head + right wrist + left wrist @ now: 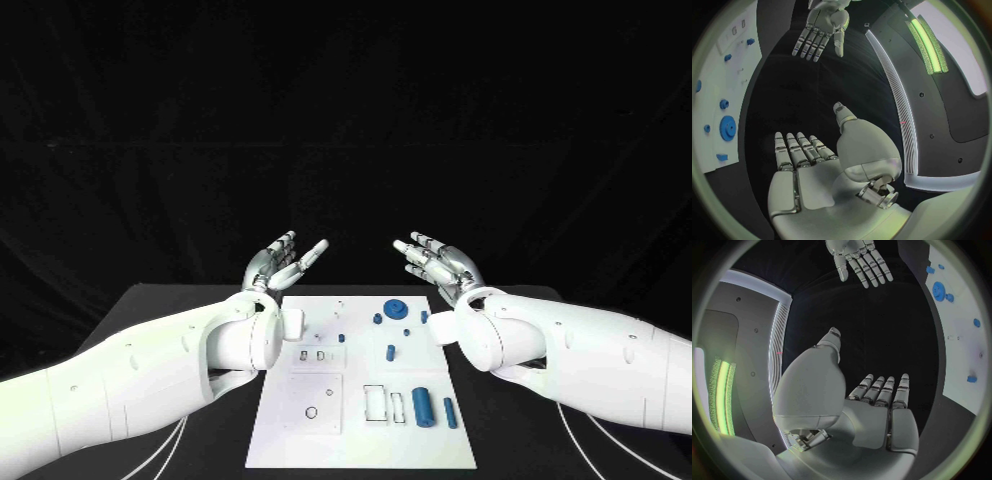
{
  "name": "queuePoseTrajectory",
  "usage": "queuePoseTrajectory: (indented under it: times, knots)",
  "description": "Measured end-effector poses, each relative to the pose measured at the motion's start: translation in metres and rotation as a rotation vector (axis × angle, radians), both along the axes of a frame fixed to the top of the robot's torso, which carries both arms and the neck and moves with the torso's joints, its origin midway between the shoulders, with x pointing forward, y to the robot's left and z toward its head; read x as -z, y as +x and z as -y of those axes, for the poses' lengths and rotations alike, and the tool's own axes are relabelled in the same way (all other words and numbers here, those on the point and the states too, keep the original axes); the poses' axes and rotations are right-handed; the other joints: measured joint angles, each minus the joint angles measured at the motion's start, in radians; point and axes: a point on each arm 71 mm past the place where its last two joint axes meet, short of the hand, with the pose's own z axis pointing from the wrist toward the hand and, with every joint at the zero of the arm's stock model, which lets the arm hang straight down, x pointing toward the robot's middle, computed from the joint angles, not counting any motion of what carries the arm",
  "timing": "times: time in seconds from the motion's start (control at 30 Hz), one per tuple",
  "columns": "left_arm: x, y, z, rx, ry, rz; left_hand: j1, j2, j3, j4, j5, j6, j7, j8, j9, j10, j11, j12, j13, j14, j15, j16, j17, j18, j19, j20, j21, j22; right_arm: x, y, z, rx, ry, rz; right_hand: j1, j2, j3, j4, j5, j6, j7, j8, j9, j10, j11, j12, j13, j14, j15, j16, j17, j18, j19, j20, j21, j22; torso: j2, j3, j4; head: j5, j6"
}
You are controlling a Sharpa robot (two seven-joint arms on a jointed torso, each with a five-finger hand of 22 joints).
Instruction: Assemble the parts on the task board
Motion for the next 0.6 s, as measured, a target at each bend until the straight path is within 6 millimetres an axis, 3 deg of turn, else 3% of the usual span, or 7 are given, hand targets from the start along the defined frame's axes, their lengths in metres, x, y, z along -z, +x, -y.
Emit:
queuePoseTrajectory:
  times: [0.07,0.37,0.43,0.5,0.6]
  knots:
    - [0.000,0.000,0.000,0.006,-0.003,-0.006,0.037,-0.006,0.004,0.009,0.000,0.009,-0.002,0.000,0.001,0.004,0.010,0.000,0.001,0.007,0.007,0.000,0.001,0.000,0.004,0.011,0.000,0.001,0.000,0.002,-0.002,-0.045,-0.006,-0.012,0.011,0.001,0.001,0.001,0.002,0.003,0.001,0.000,0.001,0.005,0.001,0.000,0.000,0.003,0.003,0.000,0.001,0.000,0.002,0.002,0.000,0.000,0.000,0.0000,0.0000,0.000,0.000]
    - [0.001,0.000,-0.004,0.012,-0.006,-0.016,0.039,-0.009,0.004,0.009,0.000,0.009,-0.002,0.000,0.001,0.004,0.010,0.000,0.001,0.007,0.007,0.000,0.001,0.000,0.004,0.011,0.000,0.001,-0.001,0.005,-0.001,-0.147,-0.032,-0.040,0.027,0.006,0.005,-0.004,0.002,0.021,0.002,0.004,0.003,0.028,0.006,0.002,0.002,0.022,0.014,0.002,0.003,0.000,0.010,0.010,0.009,0.005,0.000,0.0000,0.0000,-0.002,-0.002]
    - [0.000,0.001,-0.010,0.003,-0.002,-0.017,0.039,-0.009,0.004,0.009,0.000,0.009,-0.002,0.000,0.001,0.004,0.010,0.004,0.001,0.007,0.007,0.000,0.001,0.000,0.004,0.011,0.000,0.001,-0.002,0.007,0.007,-0.142,-0.051,-0.034,0.039,0.003,0.007,-0.013,0.002,0.039,0.003,0.008,0.005,0.049,0.009,0.004,0.004,0.049,0.016,0.006,0.006,0.015,0.024,0.010,0.019,0.009,0.000,-0.0001,0.0000,-0.003,-0.004]
    - [0.000,0.001,-0.012,0.003,-0.002,-0.017,0.040,-0.008,0.004,0.009,0.000,0.013,-0.001,0.000,0.002,0.008,0.014,0.004,0.002,0.011,0.011,0.002,0.002,0.000,0.004,0.011,0.000,0.001,-0.002,0.008,0.009,-0.146,-0.068,-0.023,0.060,0.009,0.009,-0.025,0.002,0.071,0.005,0.012,0.009,0.088,0.013,0.011,0.008,0.094,0.020,0.015,0.010,0.016,0.041,0.008,0.027,0.012,-0.001,-0.0003,-0.0001,-0.004,-0.006]
    - [0.000,0.001,-0.013,0.007,-0.004,-0.017,0.057,0.010,0.018,0.013,0.000,0.044,0.001,0.008,0.006,0.035,0.027,0.008,0.006,0.051,0.027,0.013,0.008,0.000,0.005,0.012,0.005,0.003,-0.003,0.009,0.008,-0.162,-0.105,0.007,0.098,0.007,0.017,-0.047,0.002,0.150,0.010,0.029,0.016,0.185,0.015,0.027,0.016,0.196,0.018,0.031,0.018,0.031,0.082,0.009,0.047,0.022,0.000,-0.0007,-0.0002,-0.004,-0.007]
